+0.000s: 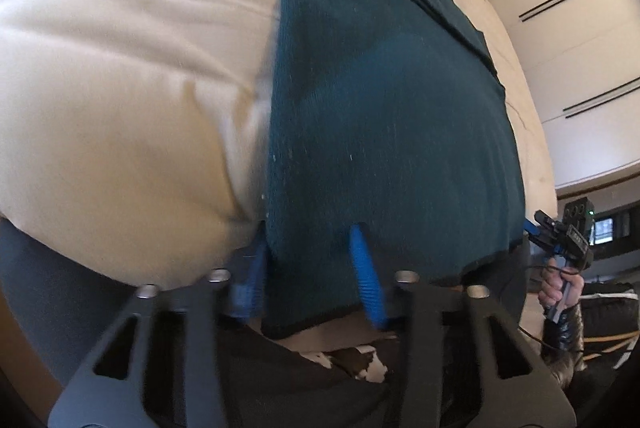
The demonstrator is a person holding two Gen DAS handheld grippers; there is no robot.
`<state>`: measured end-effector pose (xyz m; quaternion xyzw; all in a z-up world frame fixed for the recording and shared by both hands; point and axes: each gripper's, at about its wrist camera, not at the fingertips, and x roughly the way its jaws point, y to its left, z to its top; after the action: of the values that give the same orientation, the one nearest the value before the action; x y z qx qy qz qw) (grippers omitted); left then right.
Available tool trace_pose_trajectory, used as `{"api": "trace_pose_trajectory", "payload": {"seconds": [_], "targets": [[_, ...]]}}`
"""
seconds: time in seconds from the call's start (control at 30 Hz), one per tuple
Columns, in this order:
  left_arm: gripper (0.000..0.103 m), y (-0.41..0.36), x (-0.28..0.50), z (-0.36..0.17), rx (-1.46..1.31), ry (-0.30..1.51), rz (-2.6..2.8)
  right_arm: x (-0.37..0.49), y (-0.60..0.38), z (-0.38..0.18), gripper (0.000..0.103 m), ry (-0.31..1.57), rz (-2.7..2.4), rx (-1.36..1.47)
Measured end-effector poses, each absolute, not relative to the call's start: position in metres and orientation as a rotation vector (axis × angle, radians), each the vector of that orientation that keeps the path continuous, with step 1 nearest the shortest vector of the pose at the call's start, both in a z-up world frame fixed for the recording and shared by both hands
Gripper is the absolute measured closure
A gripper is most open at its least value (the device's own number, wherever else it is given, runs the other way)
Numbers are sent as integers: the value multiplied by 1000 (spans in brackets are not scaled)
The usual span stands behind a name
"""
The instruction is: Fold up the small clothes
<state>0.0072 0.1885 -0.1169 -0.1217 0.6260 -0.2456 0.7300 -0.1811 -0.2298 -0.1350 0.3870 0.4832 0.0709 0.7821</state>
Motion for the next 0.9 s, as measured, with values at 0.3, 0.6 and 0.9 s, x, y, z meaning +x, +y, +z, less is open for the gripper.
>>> {"api": "trace_pose_trajectory", "payload": {"seconds": [0.3, 0.6, 0.9], "targets": [[83, 200, 10, -127, -334, 1390, -563, -189, -231, -136, 38, 1075, 143, 833], [97, 197, 10, -131, -327, 1412, -597, -187, -225, -143, 58, 1162, 139, 787], [98, 194, 8, -129, -327, 1396, -612, -190, -225, -148, 88, 1188, 129, 801]]}}
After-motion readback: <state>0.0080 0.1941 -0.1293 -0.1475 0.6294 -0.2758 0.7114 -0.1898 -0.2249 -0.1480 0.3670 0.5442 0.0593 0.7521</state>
